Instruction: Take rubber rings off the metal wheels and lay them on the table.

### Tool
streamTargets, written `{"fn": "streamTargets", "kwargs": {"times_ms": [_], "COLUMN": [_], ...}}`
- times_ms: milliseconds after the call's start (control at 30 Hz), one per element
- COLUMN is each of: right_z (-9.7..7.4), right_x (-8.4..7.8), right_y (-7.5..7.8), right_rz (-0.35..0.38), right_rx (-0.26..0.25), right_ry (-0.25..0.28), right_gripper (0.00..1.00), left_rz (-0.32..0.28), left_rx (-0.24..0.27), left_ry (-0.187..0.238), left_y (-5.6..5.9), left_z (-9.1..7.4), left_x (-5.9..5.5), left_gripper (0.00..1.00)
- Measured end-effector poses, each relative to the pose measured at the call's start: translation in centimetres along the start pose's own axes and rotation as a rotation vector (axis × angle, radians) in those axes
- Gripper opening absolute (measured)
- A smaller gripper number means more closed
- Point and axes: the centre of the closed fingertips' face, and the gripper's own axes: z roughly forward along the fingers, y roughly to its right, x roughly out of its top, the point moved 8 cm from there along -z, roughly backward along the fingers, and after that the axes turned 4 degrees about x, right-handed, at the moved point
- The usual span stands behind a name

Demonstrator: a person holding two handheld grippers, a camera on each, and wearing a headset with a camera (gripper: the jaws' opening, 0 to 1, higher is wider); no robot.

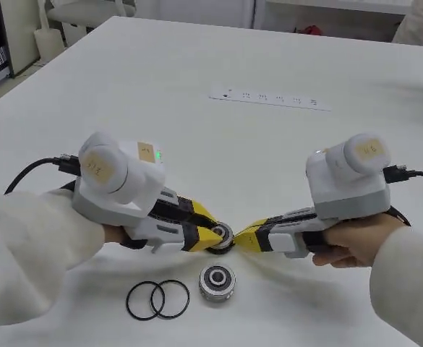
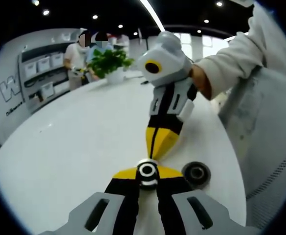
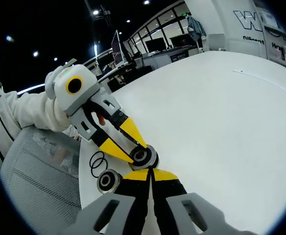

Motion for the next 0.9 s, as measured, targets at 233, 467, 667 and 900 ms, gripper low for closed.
{"fn": "streamTargets", "kwargs": {"times_ms": [233, 467, 667, 900], "right_z": [-0.07, -0.27, -0.41, -0.50], "right_x": [0.02, 0.35, 0.35, 0.33], "right_y": [-0.09, 0.22, 0.32, 0.13], "right_rz": [0.027, 0.086, 0.145, 0.175], "right_rx": [0.008, 0.012, 0.018, 0.026], "right_ry": [0.008, 0.028, 0.038, 0.046], "right_gripper": [0.00, 0.00, 0.00, 0.00], "left_rz": [0.000, 0.003, 0.003, 0.001], "left_rx": [0.001, 0.003, 0.000, -0.001], "left_ry": [0.003, 0.003, 0.005, 0.008], "left_y": [-0.01, -0.04, 0.05, 0.11], "left_z": [0.03, 0.03, 0.05, 0.08], "left_x": [0.00, 0.01, 0.03, 0.05], "left_gripper": [0.14, 0.14, 0.14, 0.14]}}
